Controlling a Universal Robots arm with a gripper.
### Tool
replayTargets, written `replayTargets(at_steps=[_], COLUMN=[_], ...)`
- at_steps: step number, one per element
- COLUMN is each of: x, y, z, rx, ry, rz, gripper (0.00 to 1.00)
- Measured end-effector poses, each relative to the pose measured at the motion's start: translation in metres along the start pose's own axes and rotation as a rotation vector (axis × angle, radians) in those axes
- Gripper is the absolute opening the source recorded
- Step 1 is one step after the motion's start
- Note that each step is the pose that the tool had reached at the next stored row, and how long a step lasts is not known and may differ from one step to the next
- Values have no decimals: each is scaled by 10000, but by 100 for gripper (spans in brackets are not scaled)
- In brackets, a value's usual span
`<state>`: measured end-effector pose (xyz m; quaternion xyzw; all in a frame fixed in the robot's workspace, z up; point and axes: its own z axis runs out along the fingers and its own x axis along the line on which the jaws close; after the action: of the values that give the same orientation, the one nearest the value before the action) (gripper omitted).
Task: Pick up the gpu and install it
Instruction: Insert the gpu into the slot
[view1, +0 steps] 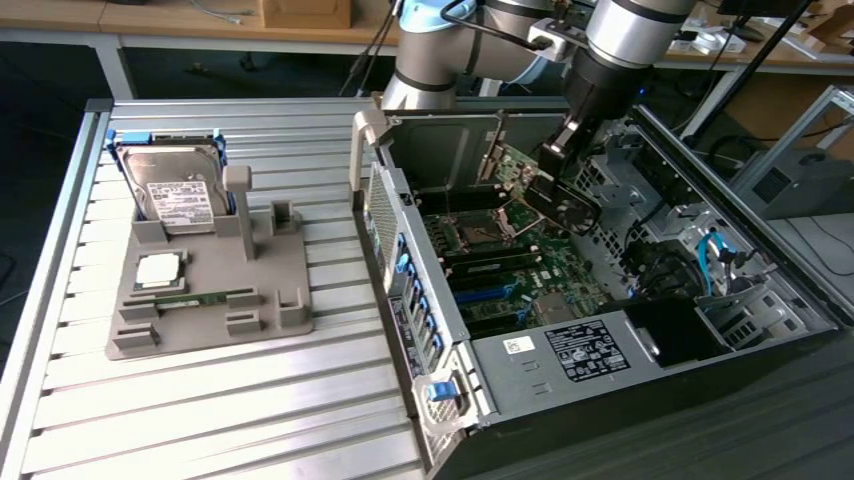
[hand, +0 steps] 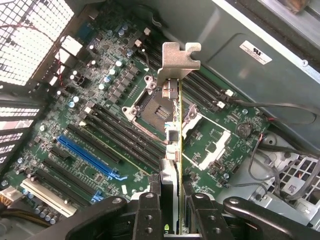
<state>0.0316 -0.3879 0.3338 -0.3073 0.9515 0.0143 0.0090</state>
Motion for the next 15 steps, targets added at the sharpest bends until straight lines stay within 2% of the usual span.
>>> replayTargets(at_steps=[15], x=[0], y=[0], z=[3], rx=[-14], ry=[11], rz=[-519], gripper=[27])
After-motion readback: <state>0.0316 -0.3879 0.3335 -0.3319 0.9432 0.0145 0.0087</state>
